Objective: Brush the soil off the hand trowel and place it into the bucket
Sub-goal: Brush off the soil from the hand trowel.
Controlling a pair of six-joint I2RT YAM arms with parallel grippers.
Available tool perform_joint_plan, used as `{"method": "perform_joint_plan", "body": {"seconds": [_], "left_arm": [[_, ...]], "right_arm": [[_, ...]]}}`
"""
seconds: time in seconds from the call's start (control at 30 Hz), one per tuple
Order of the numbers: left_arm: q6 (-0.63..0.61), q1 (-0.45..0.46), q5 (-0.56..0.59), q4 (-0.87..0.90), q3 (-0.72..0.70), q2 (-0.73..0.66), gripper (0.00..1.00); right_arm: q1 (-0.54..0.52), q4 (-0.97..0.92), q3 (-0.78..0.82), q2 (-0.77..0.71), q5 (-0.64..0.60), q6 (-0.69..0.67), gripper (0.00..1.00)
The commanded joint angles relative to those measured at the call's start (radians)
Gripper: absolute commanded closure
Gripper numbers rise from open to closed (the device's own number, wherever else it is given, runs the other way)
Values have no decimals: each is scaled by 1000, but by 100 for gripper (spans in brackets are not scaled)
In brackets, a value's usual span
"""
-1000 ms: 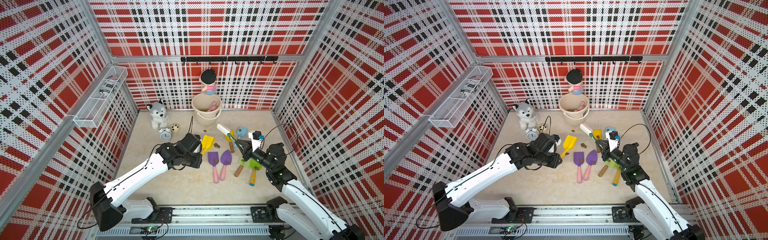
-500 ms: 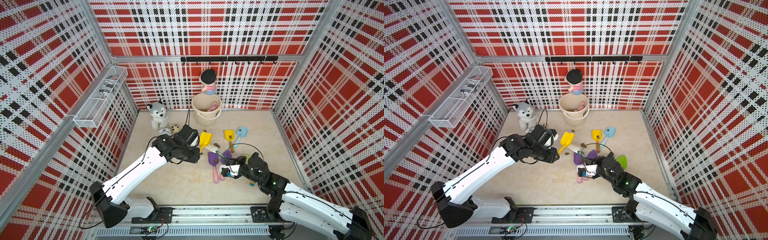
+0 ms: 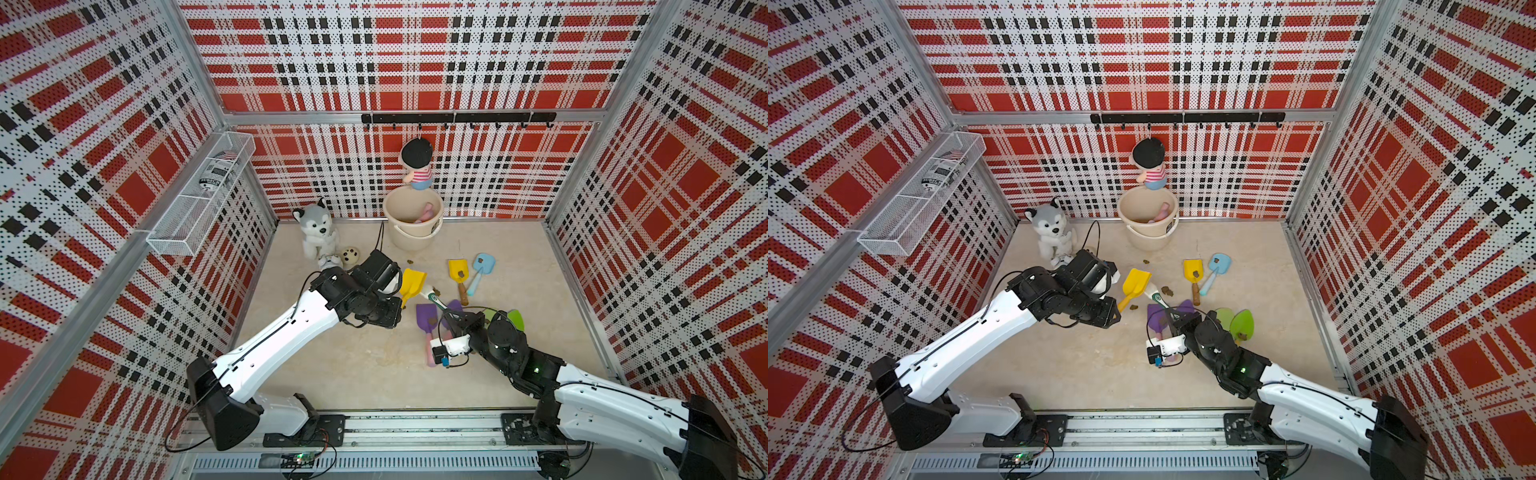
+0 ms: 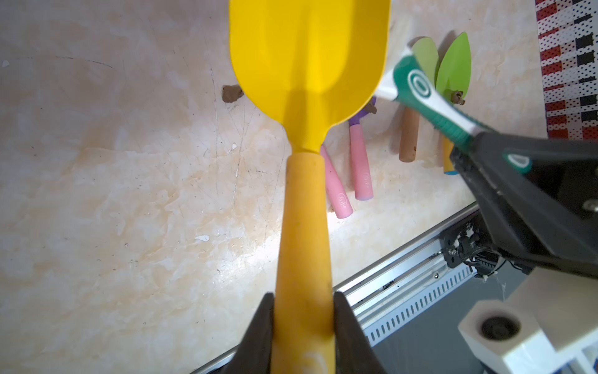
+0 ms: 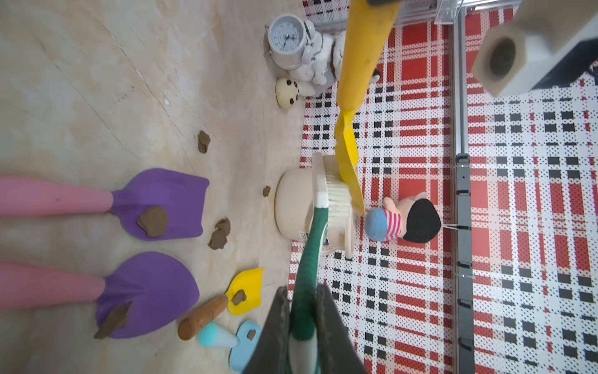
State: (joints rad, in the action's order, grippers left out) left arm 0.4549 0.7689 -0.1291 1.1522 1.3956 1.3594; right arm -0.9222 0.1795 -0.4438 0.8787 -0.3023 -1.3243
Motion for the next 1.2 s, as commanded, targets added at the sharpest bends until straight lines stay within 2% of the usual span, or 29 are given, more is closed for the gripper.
{"method": "perform_joint_plan", "body": {"seconds": [0.0,0.17,0.3,0.47,0.63,0.8,0.97,1.17], "left_arm": [[-12,-3,-17,-3,-9,-4,100],[-11,-5,-19,-9,11,-10,100],[-11,-6,-29,-19,44,-5,100],[-20,-10,-24,-32,25,19,100],[-28,-8,-41,-54,4,37,100],[-33,-7,-37,-55,-13,40,100],[-32,-8,-37,-58,-21,29,100],[-30,-8,-33,-66,-20,13,100]], "right_arm": [[68,129,13,-19,-33,15,100],[106,92,75,-23,-28,85,100],[46,-16,66,3,-39,137,100],[-93,-40,37,13,-36,68,100],[-150,-7,-17,29,-49,-17,100],[-147,37,-51,51,-109,-88,100],[-96,47,-61,49,-131,-99,100],[23,73,-34,26,-134,-12,100]]}}
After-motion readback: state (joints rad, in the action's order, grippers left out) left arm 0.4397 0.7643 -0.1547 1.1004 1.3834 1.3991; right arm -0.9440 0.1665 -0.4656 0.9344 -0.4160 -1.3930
